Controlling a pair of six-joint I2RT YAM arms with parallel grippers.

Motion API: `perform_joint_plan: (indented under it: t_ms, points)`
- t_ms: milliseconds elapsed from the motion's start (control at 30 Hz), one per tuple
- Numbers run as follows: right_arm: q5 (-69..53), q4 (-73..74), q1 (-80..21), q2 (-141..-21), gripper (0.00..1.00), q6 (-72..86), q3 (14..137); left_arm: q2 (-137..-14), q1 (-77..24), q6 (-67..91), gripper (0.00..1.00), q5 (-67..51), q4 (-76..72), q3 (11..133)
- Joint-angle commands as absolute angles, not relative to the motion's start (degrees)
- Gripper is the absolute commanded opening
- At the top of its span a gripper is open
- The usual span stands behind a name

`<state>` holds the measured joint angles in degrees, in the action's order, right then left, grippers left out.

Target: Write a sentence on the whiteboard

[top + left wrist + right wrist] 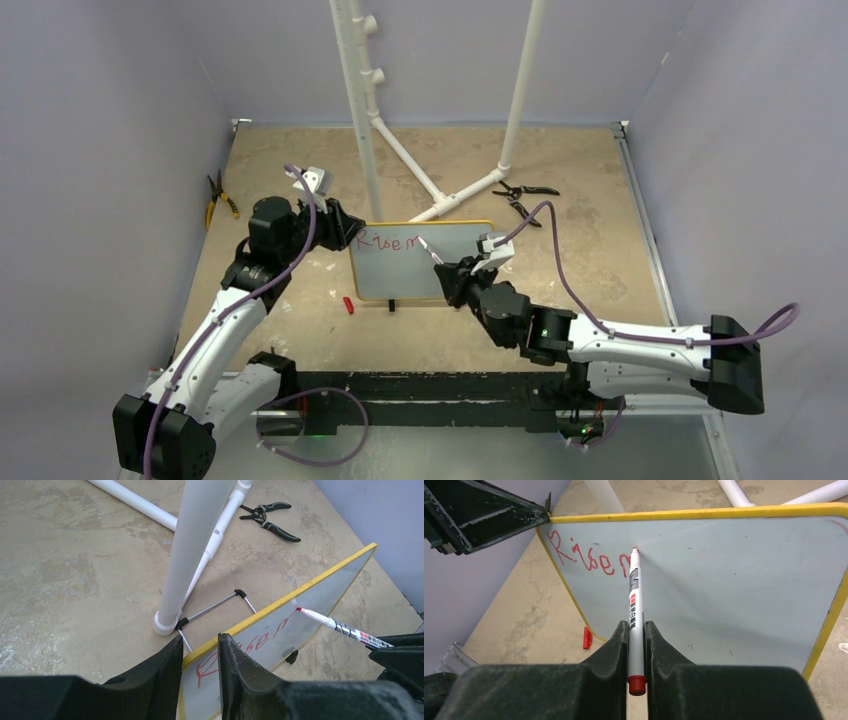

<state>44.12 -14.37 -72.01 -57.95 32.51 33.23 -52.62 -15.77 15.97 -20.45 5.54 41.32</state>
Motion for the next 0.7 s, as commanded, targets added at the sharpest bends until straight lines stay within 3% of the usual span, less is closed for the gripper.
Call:
perform_joint_plan:
  t_ms: [0, 667]
  points:
    - [45.8, -16.99, -71.71, -54.95, 0.0, 30.62, 31.83, -52.67, -15.73, 16.7, 0.29, -22.01, 5.94, 40.54]
    - [44.91, -13.15, -71.72, -57.27, 0.0, 32.26, 32.55, -52.91, -15.73, 16.79, 0.29, -21.81, 5.91, 40.53]
